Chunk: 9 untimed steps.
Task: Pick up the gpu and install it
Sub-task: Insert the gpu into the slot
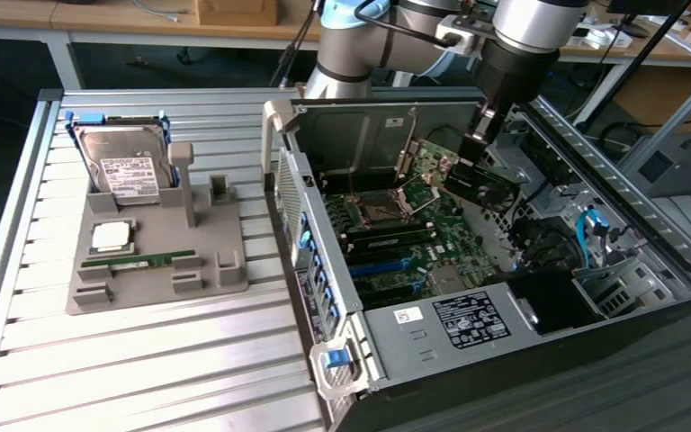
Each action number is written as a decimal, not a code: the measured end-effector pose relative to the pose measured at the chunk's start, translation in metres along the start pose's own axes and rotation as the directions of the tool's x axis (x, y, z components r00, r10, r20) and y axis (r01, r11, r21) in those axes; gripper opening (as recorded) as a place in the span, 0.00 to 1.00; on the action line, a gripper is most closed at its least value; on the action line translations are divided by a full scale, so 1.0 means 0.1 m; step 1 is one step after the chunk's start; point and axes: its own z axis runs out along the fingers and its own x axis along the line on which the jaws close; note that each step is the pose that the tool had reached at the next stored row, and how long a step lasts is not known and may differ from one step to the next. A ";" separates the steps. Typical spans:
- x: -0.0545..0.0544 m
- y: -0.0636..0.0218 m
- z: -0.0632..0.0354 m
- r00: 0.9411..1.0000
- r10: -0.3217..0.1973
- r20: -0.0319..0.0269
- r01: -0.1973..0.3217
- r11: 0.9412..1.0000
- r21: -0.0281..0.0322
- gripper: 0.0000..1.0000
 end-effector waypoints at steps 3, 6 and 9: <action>0.00 0.000 0.001 1.000 -0.020 0.001 0.020 1.000 -0.001 0.27; 0.00 0.000 0.003 0.999 -0.039 0.002 0.039 0.999 -0.001 0.27; 0.00 0.000 0.005 0.998 -0.064 0.003 0.064 0.998 -0.002 0.27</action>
